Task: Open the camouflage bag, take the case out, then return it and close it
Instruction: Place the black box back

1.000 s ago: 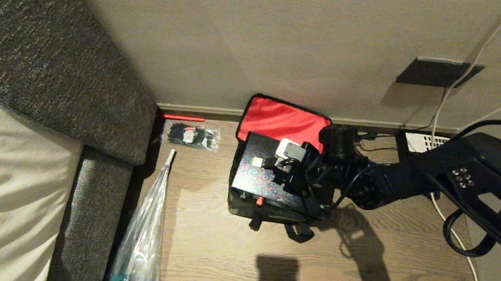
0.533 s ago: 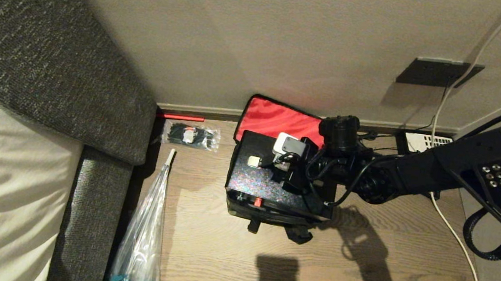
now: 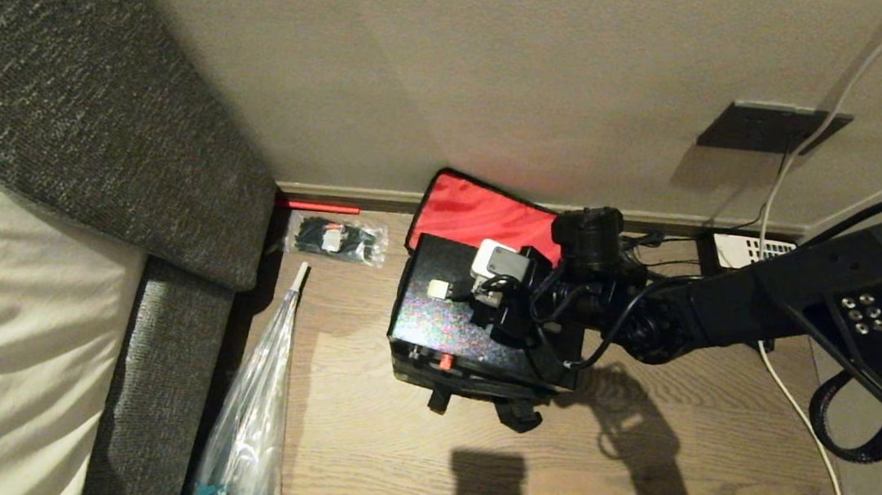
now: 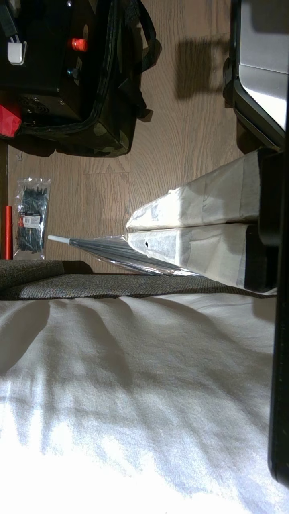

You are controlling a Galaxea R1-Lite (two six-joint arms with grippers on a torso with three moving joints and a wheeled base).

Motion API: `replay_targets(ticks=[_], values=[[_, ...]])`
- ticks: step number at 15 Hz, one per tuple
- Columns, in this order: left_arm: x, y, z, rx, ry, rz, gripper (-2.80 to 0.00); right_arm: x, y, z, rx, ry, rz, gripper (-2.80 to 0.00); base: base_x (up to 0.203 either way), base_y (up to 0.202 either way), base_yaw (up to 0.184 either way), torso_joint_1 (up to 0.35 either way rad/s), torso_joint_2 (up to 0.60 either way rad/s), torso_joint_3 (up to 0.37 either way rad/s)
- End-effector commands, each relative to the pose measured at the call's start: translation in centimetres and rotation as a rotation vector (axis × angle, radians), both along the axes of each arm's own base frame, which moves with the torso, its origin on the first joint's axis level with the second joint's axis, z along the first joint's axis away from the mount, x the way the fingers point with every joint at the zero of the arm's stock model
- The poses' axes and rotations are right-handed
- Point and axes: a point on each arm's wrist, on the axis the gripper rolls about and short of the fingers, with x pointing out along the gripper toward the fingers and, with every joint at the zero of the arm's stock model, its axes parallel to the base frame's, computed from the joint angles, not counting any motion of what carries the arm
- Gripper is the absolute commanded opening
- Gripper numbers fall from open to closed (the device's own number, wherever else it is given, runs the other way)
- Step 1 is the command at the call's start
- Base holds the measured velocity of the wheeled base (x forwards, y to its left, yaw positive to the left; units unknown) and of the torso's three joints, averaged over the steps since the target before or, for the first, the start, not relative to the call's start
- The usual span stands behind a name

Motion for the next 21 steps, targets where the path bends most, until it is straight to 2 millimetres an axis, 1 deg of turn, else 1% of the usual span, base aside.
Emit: replay_targets(ticks=[1,3,4,9,13,15,16,20,21], values=[[0.0,0.0,0.0,-0.001,0.0,0.001,-2.8,0.6,-0.4,-0.8,-0.008,0.008,-0.011,-2.8,0.0,0.0,0.0,0.0,0.0,0.0],[0.0,0.0,0.0,0.0,0.0,0.001,-2.8,1.2,-0.8,-1.4,-0.012,0.018,-0.027,-2.8,0.0,0.0,0.0,0.0,0.0,0.0],[0.0,0.0,0.0,0.0,0.0,0.001,-2.8,1.6,-1.2,-2.0,-0.02,0.028,-0.038,-2.8,0.0,0.0,0.0,0.0,0.0,0.0],[0.0,0.0,0.0,0.0,0.0,0.0,-2.8,2.1,-1.6,-3.5,-0.041,0.061,-0.052,-2.8,0.0,0.0,0.0,0.0,0.0,0.0],[0.0,0.0,0.0,0.0,0.0,0.0,-2.8,2.8,-1.3,-5.0,-0.051,0.069,-0.061,-2.8,0.0,0.0,0.0,0.0,0.0,0.0],[0.0,0.0,0.0,0.0,0.0,0.0,-2.8,3.2,-1.2,-5.7,-0.089,0.054,-0.12,-2.8,0.0,0.0,0.0,0.0,0.0,0.0],[0.0,0.0,0.0,0.0,0.0,-0.001,-2.8,3.5,-1.2,-6.3,-0.104,0.057,-0.147,-2.8,0.0,0.0,0.0,0.0,0.0,0.0],[0.0,0.0,0.0,0.0,0.001,0.001,-2.8,3.9,-0.9,-6.6,-0.102,0.05,-0.149,-2.8,0.0,0.0,0.0,0.0,0.0,0.0],[0.0,0.0,0.0,0.0,0.002,0.001,-2.8,4.0,-0.8,-6.4,-0.099,0.05,-0.152,-2.8,0.0,0.0,0.0,0.0,0.0,0.0]])
